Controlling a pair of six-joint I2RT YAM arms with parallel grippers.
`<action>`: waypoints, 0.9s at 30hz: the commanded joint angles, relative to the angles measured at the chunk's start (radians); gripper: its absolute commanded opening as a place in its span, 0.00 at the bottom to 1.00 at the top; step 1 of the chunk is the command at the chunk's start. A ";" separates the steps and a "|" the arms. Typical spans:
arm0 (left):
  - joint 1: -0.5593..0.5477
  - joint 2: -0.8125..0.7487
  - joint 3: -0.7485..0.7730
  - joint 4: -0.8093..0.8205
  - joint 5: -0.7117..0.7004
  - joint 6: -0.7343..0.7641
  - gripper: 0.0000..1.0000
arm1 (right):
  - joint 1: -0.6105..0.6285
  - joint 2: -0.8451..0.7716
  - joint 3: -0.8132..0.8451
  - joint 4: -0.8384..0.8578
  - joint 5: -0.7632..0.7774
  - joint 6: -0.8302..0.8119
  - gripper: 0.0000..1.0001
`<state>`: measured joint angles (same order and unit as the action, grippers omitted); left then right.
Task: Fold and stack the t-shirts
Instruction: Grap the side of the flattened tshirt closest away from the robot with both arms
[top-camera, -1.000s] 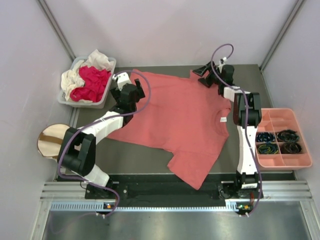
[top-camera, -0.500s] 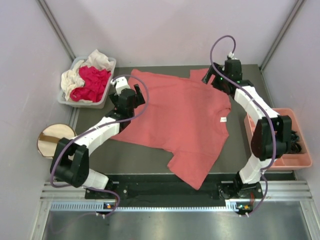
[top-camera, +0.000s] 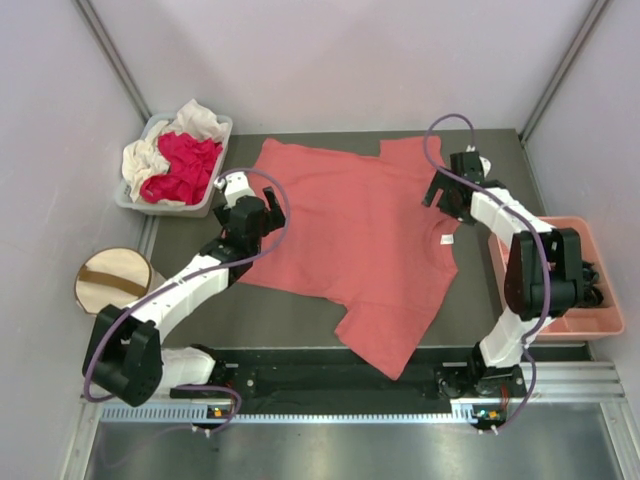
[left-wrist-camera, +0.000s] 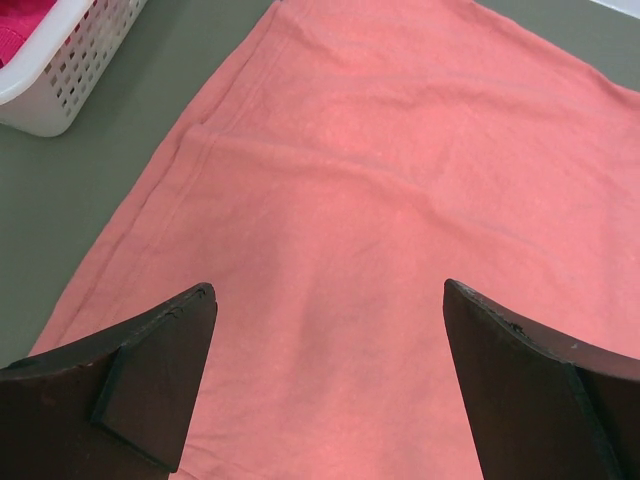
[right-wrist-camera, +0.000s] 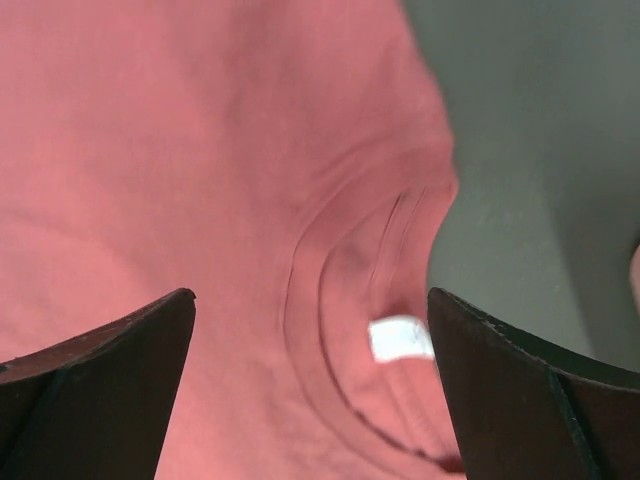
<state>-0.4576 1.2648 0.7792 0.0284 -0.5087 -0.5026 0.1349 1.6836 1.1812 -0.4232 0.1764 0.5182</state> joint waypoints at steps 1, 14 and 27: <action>-0.004 -0.039 -0.006 -0.005 0.002 -0.014 0.99 | -0.098 0.082 0.150 0.044 -0.020 -0.030 0.99; -0.007 -0.039 -0.008 0.001 0.007 -0.002 0.99 | -0.130 0.427 0.474 0.029 -0.149 -0.178 0.99; -0.007 -0.058 -0.014 -0.010 0.013 0.006 0.99 | -0.159 0.594 0.713 -0.078 -0.161 -0.201 0.99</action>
<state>-0.4599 1.2518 0.7738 0.0212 -0.4950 -0.5030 -0.0071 2.2276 1.7611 -0.4526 0.0357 0.3389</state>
